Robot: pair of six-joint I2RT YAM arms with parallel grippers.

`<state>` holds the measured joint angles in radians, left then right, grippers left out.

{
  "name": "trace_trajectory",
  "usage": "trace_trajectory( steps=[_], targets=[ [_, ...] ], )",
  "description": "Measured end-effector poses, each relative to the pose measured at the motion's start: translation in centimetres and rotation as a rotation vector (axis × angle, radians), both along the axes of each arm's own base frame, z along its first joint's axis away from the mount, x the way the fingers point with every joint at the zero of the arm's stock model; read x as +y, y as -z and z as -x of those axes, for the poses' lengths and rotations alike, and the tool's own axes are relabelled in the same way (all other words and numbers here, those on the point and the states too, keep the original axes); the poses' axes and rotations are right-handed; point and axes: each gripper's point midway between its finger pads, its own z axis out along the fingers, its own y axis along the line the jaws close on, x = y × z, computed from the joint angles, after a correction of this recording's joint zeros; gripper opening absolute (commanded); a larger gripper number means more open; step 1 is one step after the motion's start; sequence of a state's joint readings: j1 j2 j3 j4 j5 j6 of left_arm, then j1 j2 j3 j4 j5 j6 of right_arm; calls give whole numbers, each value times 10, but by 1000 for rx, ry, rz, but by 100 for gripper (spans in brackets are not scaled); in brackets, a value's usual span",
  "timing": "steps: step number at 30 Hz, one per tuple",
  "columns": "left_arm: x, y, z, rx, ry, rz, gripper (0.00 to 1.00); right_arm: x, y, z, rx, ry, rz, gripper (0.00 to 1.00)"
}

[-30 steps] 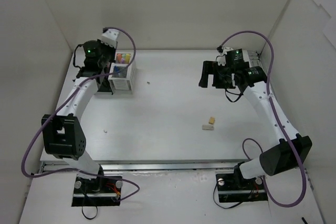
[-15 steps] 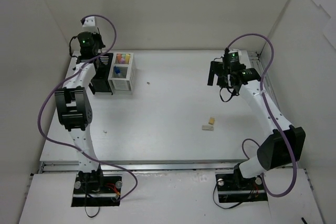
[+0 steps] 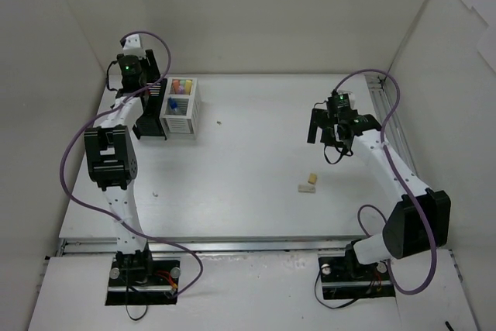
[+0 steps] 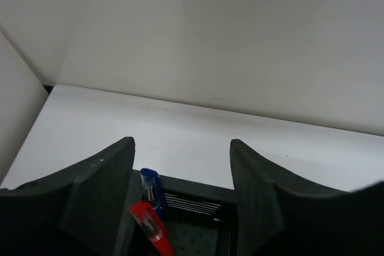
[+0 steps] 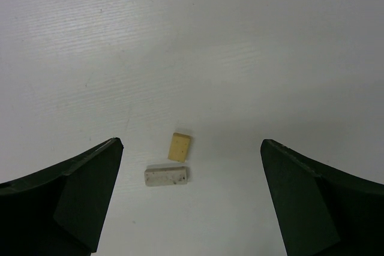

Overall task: Sort the stationery into containers
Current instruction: Place the pen in the storage box, then pick up the stationery from the center of the board.

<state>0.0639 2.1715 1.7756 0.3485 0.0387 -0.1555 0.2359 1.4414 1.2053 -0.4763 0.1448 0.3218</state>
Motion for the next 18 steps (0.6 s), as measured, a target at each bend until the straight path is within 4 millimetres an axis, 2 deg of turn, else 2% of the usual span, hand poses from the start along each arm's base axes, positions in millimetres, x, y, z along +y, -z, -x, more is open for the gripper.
trace_trajectory(
  steps=[1,2,4,5,6,9,11,15,18],
  targets=[
    [0,3,2,8,5,7,66,0,2,4,3,-2,-7,98],
    [0,4,4,13,9,9,77,1,3,9,6,-4,-17,98],
    [0,7,9,27,13,14,86,2,8,20,15,1,-38,98],
    [-1,7,11,31,20,19,97,2,10,25,20,4,-48,98],
    [-2,7,14,37,27,21,100,3,13,29,25,10,-60,98],
    [-9,-3,26,37,56,41,100,3,27,43,60,36,-81,97],
    [-14,-19,35,29,79,49,100,5,41,51,100,49,-79,97],
    [-30,-68,62,-23,121,57,100,15,65,55,166,49,-52,88],
    [-50,-102,99,-57,162,79,100,25,88,54,224,48,-48,80]
  ],
)
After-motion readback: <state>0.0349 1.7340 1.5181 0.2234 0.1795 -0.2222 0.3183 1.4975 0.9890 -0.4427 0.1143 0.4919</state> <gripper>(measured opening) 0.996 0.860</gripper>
